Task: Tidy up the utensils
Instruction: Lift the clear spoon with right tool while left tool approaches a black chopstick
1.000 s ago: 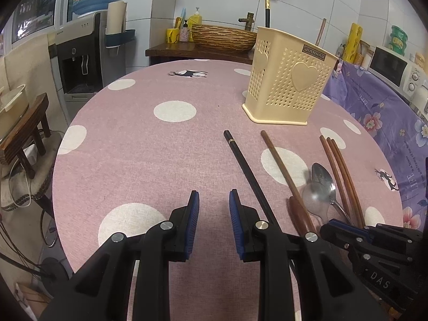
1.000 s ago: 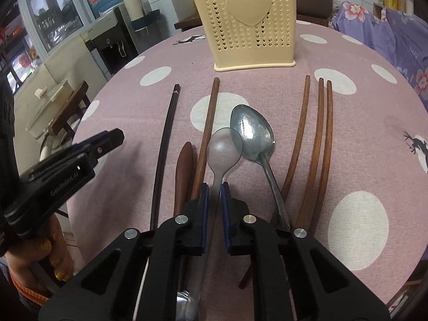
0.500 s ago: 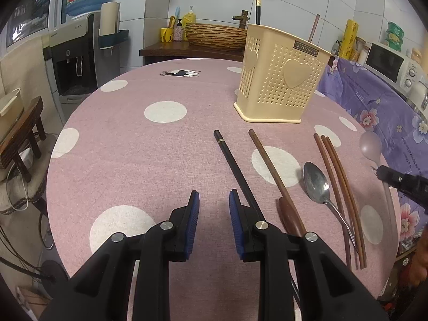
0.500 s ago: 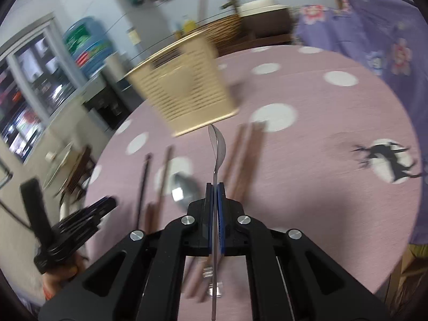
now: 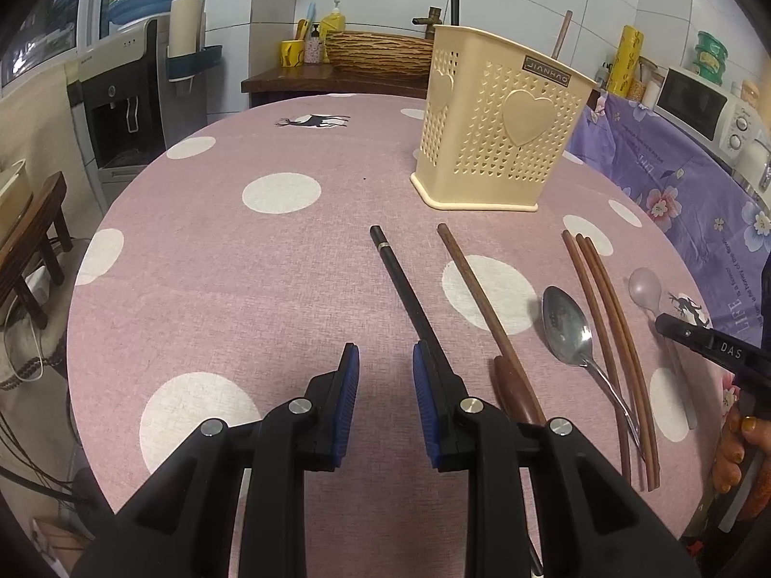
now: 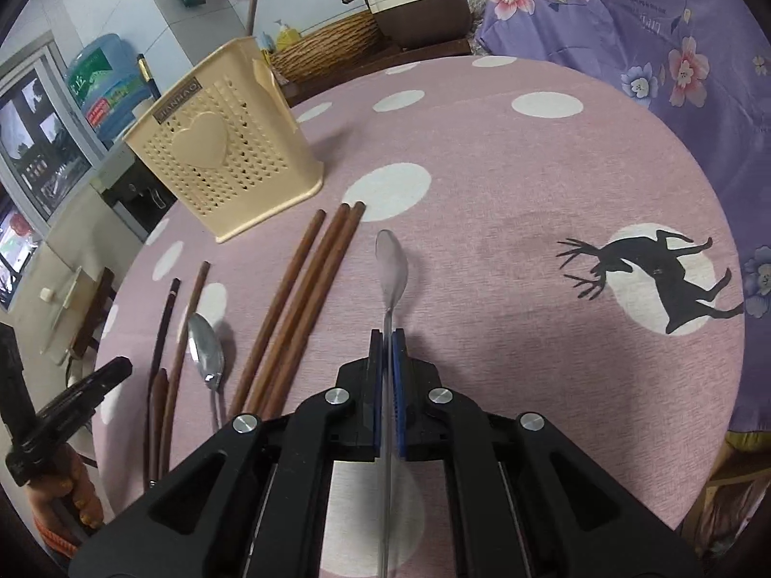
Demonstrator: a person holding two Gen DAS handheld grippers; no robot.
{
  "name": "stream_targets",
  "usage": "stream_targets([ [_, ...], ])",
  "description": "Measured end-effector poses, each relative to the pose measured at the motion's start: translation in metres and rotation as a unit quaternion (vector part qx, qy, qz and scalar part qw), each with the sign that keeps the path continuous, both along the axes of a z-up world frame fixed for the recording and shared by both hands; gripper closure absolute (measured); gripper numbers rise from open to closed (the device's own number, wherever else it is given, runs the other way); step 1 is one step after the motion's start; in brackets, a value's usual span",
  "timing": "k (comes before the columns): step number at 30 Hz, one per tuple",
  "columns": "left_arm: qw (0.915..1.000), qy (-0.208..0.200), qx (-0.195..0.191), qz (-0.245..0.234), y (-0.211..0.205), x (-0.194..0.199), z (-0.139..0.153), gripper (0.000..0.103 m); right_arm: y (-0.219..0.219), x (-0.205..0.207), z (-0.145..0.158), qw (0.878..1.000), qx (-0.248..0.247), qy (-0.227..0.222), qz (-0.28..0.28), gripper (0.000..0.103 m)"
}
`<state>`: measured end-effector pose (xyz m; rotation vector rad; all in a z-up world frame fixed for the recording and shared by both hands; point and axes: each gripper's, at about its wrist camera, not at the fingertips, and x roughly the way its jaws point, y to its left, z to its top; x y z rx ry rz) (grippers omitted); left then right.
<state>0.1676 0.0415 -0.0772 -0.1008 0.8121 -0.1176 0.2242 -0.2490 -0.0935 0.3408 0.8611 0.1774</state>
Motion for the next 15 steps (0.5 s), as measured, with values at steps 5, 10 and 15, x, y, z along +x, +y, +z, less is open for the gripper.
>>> stream_targets([
  [5,1.0,0.004,-0.006,0.005,0.003,0.002,-0.001,0.079,0.001,-0.002,0.009,0.999,-0.04,-0.012,-0.016,0.049],
  [10,1.0,0.002,-0.006,0.006,0.003,0.002,-0.001,0.079,0.017,0.008,0.013,0.994,-0.109,-0.008,0.008,0.048],
  [15,1.0,0.0,-0.004,0.006,0.003,0.0,0.001,0.079,0.033,0.022,0.006,0.987,-0.159,0.004,0.027,0.049],
])
